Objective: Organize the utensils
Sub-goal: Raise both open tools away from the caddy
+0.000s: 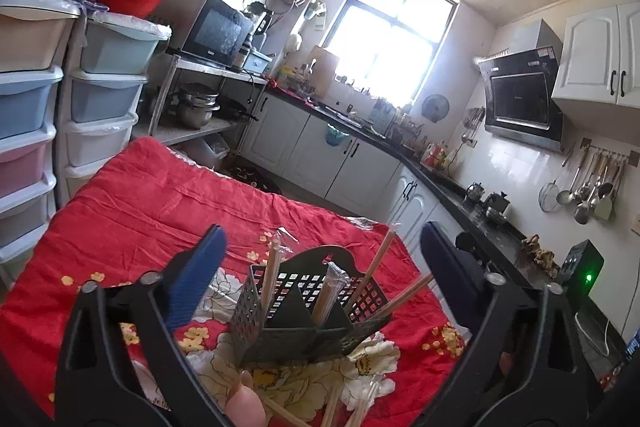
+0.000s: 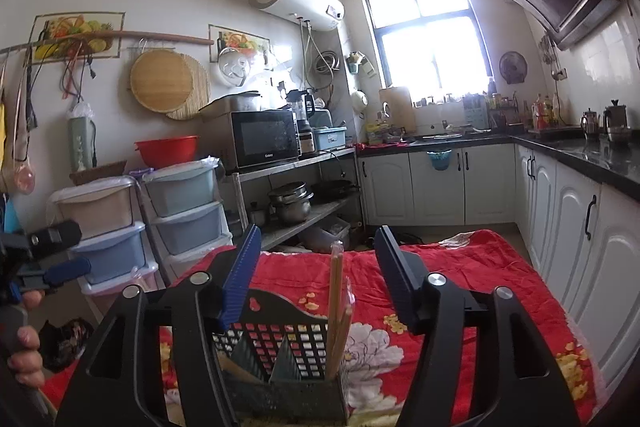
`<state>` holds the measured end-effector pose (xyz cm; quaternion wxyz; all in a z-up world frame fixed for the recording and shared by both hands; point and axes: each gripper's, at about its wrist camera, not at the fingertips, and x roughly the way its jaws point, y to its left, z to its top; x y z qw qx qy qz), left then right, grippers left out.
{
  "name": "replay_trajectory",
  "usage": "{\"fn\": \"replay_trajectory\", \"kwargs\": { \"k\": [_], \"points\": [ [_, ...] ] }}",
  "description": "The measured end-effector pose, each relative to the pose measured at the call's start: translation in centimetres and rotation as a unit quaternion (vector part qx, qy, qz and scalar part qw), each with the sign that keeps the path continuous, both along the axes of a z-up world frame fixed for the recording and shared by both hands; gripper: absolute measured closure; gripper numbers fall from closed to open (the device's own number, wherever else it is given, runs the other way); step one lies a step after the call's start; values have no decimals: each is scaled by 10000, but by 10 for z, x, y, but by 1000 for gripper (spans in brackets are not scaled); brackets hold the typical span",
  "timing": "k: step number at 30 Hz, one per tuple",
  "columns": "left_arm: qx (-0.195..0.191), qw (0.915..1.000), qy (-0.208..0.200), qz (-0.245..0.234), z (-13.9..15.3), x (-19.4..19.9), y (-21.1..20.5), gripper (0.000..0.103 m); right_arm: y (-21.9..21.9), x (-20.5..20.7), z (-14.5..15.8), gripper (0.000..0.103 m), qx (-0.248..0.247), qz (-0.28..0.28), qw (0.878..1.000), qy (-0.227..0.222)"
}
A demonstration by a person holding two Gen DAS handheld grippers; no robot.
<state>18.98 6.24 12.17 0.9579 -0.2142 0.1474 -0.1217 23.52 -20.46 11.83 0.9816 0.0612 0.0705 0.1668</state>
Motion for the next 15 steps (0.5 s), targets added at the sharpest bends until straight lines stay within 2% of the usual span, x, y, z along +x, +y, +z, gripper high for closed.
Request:
{"fn": "replay_trajectory", "kwargs": {
  "k": [6, 15],
  "points": [
    [11, 9999, -104, 29, 1, -16, 2, 11, 3, -23, 0, 42, -269, 57, 9996, 55],
    [-2, 10000, -3, 32, -10, -29, 6, 11, 10, -43, -10, 42, -420, 193, 9986, 255]
  ]
}}
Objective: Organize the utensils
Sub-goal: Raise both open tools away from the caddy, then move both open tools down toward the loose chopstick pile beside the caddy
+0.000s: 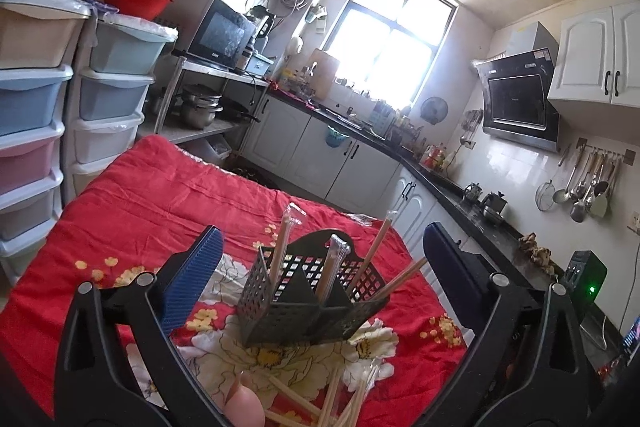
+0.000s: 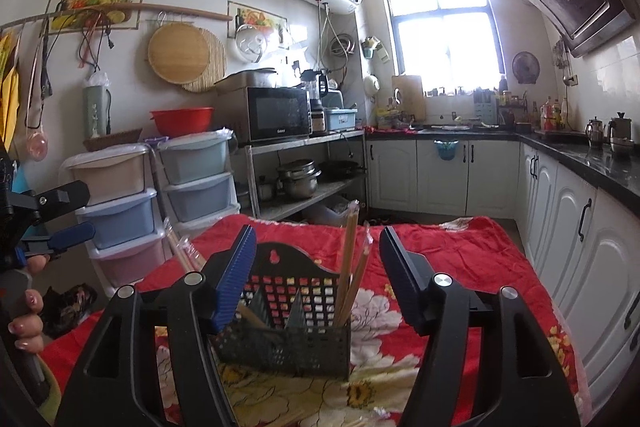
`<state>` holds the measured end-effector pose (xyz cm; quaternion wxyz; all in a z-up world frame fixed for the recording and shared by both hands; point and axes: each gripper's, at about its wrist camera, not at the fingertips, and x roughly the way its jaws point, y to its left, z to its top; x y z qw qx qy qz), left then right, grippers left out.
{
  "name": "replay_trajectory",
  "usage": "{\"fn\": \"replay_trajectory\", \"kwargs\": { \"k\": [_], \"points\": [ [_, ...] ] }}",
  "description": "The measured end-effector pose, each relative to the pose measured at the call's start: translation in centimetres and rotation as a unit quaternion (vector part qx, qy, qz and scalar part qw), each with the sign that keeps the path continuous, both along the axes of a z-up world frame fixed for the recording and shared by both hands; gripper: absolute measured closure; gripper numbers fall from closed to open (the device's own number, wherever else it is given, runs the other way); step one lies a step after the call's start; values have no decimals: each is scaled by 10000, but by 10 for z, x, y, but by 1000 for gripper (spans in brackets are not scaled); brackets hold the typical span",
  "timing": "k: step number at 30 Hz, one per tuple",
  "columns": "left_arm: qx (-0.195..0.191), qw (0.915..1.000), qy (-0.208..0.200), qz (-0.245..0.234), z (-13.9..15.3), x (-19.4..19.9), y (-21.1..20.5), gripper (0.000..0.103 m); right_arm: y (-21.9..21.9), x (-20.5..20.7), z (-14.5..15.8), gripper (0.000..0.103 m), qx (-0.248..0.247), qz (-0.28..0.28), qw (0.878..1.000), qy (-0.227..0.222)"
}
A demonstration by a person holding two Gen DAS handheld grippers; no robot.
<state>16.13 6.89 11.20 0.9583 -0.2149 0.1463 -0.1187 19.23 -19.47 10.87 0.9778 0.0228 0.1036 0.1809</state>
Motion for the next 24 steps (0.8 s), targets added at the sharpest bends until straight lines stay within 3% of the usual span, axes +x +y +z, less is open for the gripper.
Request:
{"fn": "replay_trajectory", "kwargs": {
  "k": [24],
  "points": [
    [-105, 9989, 460, 64, -35, -13, 11, 11, 5, -27, -25, 41, -154, 100, 9991, 385]
  ]
}}
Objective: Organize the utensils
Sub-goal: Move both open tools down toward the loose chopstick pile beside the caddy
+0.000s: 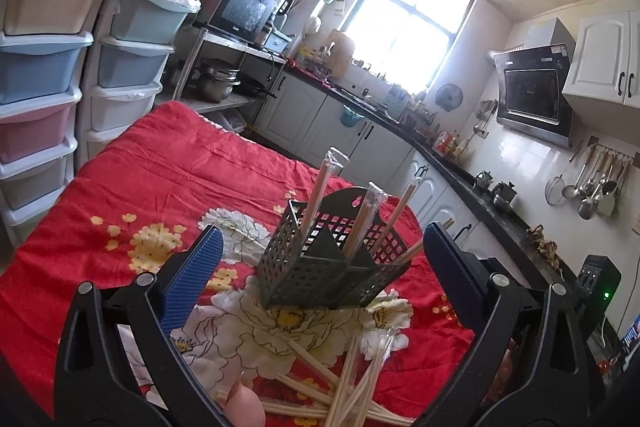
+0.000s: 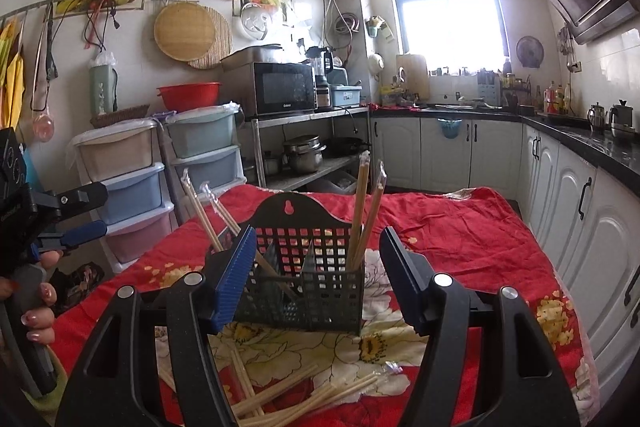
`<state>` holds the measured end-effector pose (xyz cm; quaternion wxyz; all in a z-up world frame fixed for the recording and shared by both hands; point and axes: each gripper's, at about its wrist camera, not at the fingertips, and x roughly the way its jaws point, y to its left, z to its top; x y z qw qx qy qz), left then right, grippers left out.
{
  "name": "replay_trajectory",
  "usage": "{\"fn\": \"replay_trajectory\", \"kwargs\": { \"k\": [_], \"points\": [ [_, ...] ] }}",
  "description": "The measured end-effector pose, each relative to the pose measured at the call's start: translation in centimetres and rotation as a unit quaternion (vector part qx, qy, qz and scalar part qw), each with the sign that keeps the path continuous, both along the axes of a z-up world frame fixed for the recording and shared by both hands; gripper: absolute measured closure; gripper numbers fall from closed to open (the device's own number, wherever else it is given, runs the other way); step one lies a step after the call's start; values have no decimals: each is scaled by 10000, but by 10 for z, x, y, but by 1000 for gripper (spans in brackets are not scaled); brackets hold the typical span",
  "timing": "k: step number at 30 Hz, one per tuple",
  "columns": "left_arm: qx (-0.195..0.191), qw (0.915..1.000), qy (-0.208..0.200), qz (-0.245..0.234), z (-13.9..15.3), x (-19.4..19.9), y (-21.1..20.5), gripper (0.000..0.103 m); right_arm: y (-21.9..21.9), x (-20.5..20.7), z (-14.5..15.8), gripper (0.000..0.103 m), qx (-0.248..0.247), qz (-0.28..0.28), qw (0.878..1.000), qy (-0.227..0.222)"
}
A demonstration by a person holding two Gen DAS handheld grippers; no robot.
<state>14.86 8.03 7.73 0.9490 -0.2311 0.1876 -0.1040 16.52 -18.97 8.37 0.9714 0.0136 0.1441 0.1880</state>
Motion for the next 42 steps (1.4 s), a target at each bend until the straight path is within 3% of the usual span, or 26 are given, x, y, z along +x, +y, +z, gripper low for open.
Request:
{"fn": "replay_trajectory", "kwargs": {
  "k": [16, 42],
  "points": [
    [119, 9986, 513, -71, -32, -1, -1, 11, 4, -5, -22, 41, -158, 56, 9988, 451],
    [74, 9878, 1547, -143, -93, -11, 8, 11, 10, 1, -61, 42, -544, 204, 9902, 1270]
  ]
}}
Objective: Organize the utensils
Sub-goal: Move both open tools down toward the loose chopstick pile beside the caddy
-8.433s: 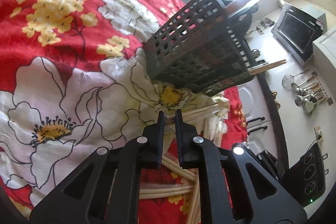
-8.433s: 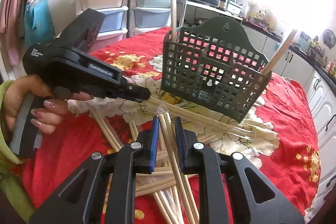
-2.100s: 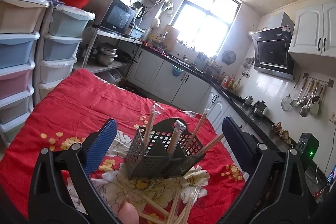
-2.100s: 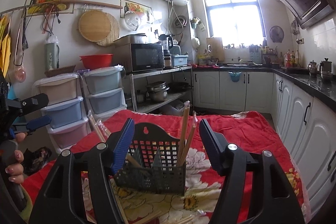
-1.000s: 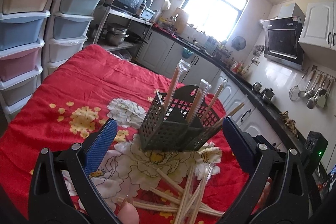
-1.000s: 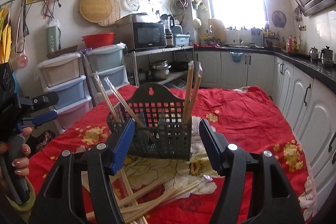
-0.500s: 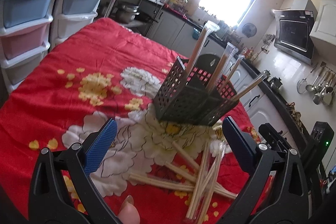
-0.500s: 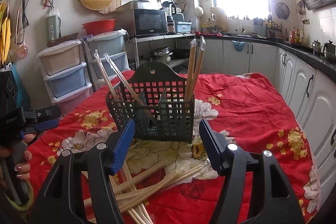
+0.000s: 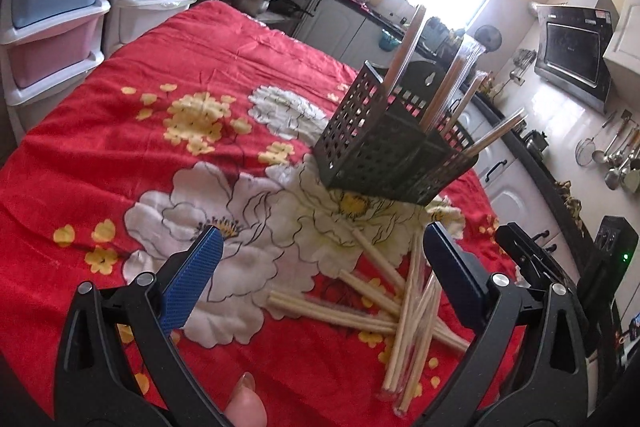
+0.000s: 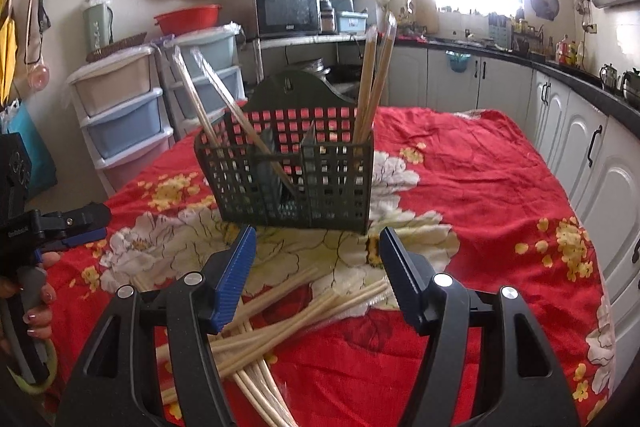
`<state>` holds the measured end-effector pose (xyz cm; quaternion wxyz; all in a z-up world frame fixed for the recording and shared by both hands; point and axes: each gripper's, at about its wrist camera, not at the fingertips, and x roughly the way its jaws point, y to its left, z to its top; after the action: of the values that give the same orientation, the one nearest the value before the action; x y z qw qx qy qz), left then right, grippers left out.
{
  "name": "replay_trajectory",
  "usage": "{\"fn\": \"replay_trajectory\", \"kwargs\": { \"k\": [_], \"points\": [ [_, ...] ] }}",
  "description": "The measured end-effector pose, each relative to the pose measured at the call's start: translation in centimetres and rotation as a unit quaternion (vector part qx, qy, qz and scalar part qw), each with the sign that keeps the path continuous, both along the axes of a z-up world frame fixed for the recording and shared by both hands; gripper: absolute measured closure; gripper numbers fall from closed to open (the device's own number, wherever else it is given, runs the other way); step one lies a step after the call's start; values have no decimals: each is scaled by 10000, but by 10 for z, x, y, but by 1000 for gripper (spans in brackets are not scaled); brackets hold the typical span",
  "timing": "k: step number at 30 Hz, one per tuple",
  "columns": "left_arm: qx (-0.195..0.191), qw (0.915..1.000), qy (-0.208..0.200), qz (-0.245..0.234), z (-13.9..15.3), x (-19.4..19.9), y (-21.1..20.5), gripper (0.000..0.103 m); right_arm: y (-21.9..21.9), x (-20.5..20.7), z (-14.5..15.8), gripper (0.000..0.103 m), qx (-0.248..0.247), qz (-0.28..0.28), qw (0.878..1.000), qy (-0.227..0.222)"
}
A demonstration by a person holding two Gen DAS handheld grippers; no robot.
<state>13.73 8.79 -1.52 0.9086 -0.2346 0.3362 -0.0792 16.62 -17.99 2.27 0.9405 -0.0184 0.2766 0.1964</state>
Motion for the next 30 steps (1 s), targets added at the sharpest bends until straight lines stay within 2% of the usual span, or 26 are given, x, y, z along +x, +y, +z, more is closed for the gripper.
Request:
{"fn": "replay_trajectory", "kwargs": {
  "k": [8, 17, 22, 24, 26, 30],
  "points": [
    [106, 9994, 282, -141, -16, -4, -2, 11, 5, 8, -17, 41, -46, 187, 9991, 390],
    [-73, 9975, 564, -410, -31, -5, -6, 11, 4, 24, -34, 42, 55, 272, 9953, 928],
    [-250, 9960, 699, -505, -37, -5, -5, 23, 5, 34, -42, 42, 77, 259, 9931, 1142],
    [-322, 9952, 759, -530, -40, -4, -6, 32, 5, 39, -46, 42, 123, 250, 9917, 1253],
    [-496, 9935, 844, -585, -44, -3, -5, 35, 4, 44, -49, 45, 177, 214, 9902, 1369],
    [-582, 9924, 890, -618, -47, -1, -6, 40, 0, 55, -56, 47, 373, 190, 9864, 1589]
  ]
}}
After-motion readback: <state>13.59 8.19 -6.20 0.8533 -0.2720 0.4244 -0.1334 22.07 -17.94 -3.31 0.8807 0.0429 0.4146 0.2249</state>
